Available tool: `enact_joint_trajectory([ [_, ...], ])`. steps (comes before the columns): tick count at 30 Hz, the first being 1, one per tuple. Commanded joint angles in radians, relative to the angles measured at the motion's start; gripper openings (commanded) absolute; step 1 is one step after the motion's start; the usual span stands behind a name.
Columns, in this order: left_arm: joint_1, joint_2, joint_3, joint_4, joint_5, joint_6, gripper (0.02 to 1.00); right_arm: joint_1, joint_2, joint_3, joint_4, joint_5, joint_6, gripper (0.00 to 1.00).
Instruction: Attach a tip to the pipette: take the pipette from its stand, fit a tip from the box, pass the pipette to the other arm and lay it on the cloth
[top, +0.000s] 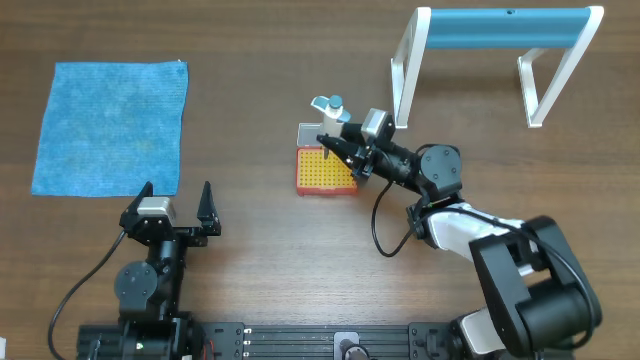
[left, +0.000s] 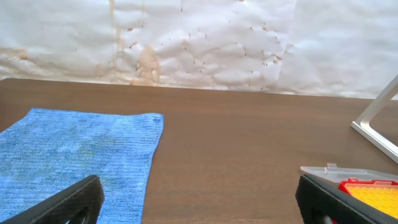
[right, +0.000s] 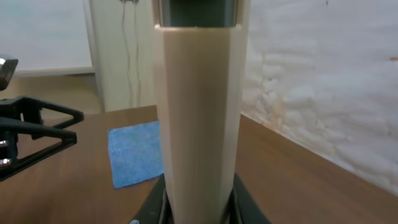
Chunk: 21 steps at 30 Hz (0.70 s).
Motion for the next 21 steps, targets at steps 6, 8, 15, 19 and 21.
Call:
enact_joint_trajectory([
  [6,-0.005,-0.008,-0.001,-0.006,0.011,0.010,0.998,0.015,0.065,-0.001,0.008,0.018,-0.027,0.077],
  [8,-0.005,-0.008,-0.001,-0.006,0.011,0.010,0.998,0.015,0.068,-0.001,0.007,0.029,-0.032,0.077],
  [15,-0.005,-0.008,-0.001,-0.006,0.011,0.010,0.996,0.015,0.122,0.000,0.012,0.029,-0.034,0.077],
  [19,-0.005,-0.008,-0.001,-0.006,0.011,0.010,0.998,0.015,0.127,0.016,0.012,0.056,-0.042,0.077],
  [21,-0.005,-0.008,-0.001,-0.006,0.011,0.010,0.998,0.015,0.127,0.023,0.012,0.055,-0.041,0.077],
])
